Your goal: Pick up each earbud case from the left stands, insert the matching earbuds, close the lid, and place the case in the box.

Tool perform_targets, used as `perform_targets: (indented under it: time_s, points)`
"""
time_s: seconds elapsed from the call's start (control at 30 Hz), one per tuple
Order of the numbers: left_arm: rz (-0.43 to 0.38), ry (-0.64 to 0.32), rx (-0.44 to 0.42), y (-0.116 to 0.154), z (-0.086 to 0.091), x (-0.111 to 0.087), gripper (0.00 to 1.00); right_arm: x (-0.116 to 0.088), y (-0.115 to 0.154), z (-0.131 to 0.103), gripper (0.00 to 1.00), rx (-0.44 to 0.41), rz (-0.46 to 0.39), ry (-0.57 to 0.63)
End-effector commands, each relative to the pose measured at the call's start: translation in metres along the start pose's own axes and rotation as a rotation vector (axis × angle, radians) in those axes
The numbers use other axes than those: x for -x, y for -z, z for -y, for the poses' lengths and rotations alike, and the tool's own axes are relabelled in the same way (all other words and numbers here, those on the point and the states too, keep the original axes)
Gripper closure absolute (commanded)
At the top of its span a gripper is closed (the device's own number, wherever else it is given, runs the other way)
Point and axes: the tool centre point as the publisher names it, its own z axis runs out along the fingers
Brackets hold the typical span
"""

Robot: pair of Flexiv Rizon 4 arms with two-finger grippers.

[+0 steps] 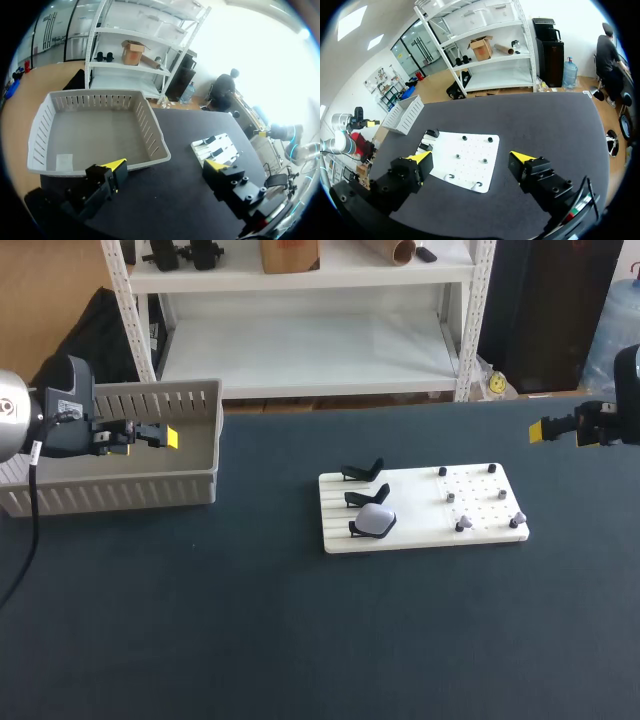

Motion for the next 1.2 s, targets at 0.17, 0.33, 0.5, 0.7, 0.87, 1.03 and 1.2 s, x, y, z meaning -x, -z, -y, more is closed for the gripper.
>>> perform_targets:
  time_s: [0.17, 0.33, 0.5, 0.7, 0.87, 1.03, 1.2]
  points:
    - [0.031, -0.274, -0.203, 0.000, 0.015, 0.016, 0.00, 0.000, 0.000, 0.000, 0.00, 0.000, 0.000, 0.000]
    - [0.021, -0.474, -0.323, 0.004, 0.031, 0.020, 0.00, 0.000, 0.000, 0.000, 0.00, 0.000, 0.000, 0.000]
    - [0.041, -0.771, -0.493, 0.007, 0.049, 0.012, 0.00, 0.000, 0.000, 0.000, 0.00, 0.000, 0.000, 0.000]
    - [0.099, -0.956, -0.657, 0.010, 0.073, 0.001, 0.00, 0.000, 0.000, 0.000, 0.00, 0.000, 0.000, 0.000]
    - [0.053, -0.927, -0.639, 0.009, 0.076, 0.001, 0.00, 0.000, 0.000, 0.000, 0.00, 0.000, 0.000, 0.000]
    - [0.053, -0.927, -0.639, 0.009, 0.076, 0.001, 0.00, 0.000, 0.000, 0.000, 0.00, 0.000, 0.000, 0.000]
    - [0.053, -0.927, -0.639, 0.009, 0.076, 0.001, 0.00, 0.000, 0.000, 0.000, 0.00, 0.000, 0.000, 0.000]
